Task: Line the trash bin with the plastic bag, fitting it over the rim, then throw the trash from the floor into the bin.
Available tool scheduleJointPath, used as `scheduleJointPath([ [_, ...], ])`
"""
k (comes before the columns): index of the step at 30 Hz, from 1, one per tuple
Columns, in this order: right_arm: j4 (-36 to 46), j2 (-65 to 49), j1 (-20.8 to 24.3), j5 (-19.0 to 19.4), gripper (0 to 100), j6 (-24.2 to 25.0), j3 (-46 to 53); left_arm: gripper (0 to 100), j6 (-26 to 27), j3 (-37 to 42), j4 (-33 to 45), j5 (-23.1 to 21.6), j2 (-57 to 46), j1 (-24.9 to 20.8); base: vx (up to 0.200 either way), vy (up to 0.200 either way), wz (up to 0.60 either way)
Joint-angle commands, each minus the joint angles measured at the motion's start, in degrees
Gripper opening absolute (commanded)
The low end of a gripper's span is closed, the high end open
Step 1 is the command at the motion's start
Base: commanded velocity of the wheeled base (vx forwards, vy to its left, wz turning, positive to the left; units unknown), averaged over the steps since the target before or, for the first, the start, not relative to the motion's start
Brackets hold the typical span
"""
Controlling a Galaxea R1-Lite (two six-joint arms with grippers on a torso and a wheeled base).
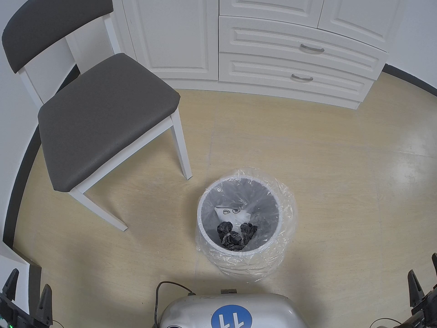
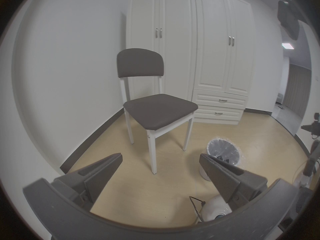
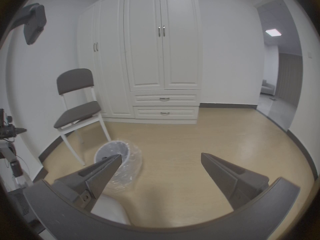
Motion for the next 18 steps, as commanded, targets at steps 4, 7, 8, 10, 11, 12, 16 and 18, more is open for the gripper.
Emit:
scheduleJointPath([
  [4,-0.32,-0.68,0.00,-3.17,100,-4.69,1.01,100,2.40,1.01,0.25,-1.32,-0.74,0.09,0.000,0.000,0.00],
  [7,-0.23,-0.68,0.00,-8.18,100,-1.79,1.01,100,1.88,1.01,0.42,-1.15,-0.74,0.09,0.000,0.000,0.00],
  [8,-0.23,-0.68,0.00,-8.62,100,-0.29,1.01,100,1.79,1.01,0.33,-1.15,-0.74,0.09,0.000,0.000,0.00],
  [10,-0.15,-0.68,0.00,-8.44,100,0.41,0.92,100,1.88,1.01,0.33,-1.15,-0.74,0.09,0.000,0.000,0.00],
  [11,-0.15,-0.68,0.00,-8.35,100,0.32,0.92,100,1.88,1.01,0.33,-1.15,-0.74,0.09,0.000,0.000,0.00],
  [12,-0.15,-0.68,0.00,-8.00,100,-0.29,0.92,100,1.88,1.01,0.33,-1.15,-0.74,0.09,0.000,0.000,0.00],
  [16,-0.23,-0.68,0.00,-4.05,100,-2.49,0.92,100,1.88,1.01,0.33,-1.15,-0.74,0.09,0.000,0.000,0.00],
  [18,-0.32,-0.68,0.00,-4.13,100,-2.58,1.01,100,1.88,1.01,0.33,-1.15,-0.74,0.09,0.000,0.000,0.00],
])
